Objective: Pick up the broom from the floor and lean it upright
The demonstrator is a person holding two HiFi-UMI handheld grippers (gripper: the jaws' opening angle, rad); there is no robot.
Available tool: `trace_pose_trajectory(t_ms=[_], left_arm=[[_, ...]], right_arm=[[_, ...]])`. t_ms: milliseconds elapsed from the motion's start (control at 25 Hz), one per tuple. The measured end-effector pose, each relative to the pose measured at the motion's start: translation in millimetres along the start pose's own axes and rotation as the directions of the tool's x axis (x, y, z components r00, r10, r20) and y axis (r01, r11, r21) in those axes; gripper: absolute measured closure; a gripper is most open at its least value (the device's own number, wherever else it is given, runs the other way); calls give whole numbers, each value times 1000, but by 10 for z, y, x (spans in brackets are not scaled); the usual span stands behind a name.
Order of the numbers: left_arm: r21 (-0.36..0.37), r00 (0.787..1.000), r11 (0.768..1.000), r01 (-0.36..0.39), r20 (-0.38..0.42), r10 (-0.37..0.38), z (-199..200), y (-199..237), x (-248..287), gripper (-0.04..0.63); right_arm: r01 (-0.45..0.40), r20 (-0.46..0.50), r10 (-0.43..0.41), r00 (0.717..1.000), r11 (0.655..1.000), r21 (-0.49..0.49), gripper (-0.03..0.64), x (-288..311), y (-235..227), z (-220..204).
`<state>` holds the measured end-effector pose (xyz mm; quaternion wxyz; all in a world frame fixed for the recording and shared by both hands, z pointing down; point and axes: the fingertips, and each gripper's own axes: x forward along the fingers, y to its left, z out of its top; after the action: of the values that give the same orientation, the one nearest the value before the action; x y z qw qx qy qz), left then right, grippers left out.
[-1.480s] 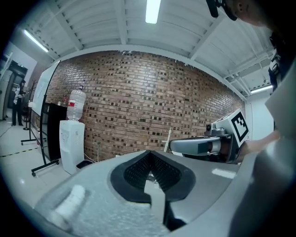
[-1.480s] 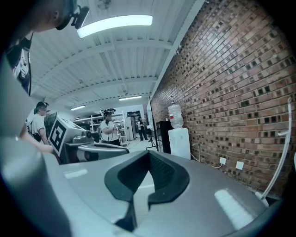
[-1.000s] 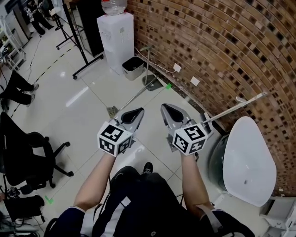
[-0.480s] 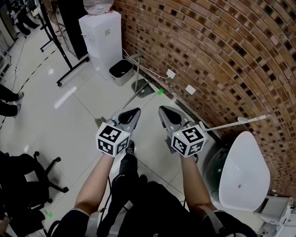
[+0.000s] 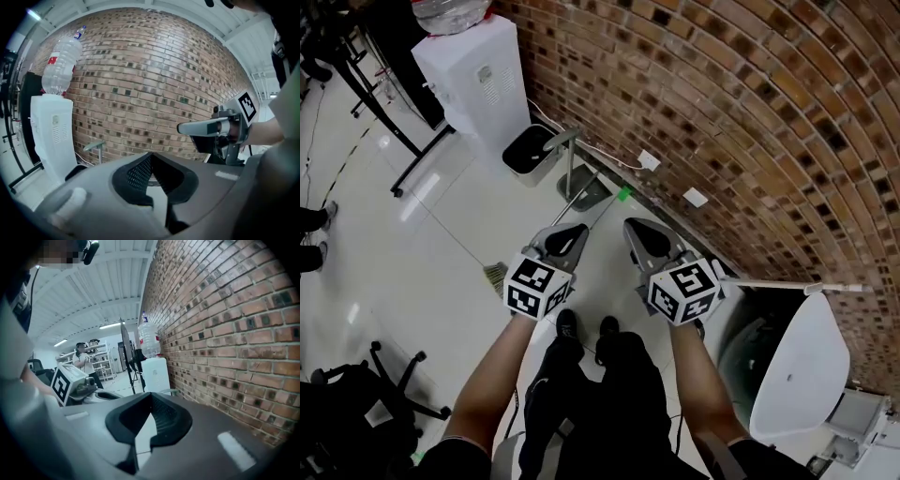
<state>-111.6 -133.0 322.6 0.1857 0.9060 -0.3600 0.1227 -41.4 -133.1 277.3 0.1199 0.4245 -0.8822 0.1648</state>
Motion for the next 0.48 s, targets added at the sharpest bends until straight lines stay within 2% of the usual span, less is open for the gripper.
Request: trace_pose_trajectory(t_ms=[120,240,480], left_arm=[[-1,999,1000,-22,-41,22,-369,423,627,594],[-32,989,996,-81,-130,76,-1057,798,1130,592],[-26,976,993,-118,-186,111,-2134,1591,2457,518]], right_arm=[[-6,1,6,1000,1000,4,612,400,-431,-225],[-58,-31,59,998,998,38,612,725,-715,-670],[-94,-19,93,995,995,-27,612,1465,-1542,-1268]])
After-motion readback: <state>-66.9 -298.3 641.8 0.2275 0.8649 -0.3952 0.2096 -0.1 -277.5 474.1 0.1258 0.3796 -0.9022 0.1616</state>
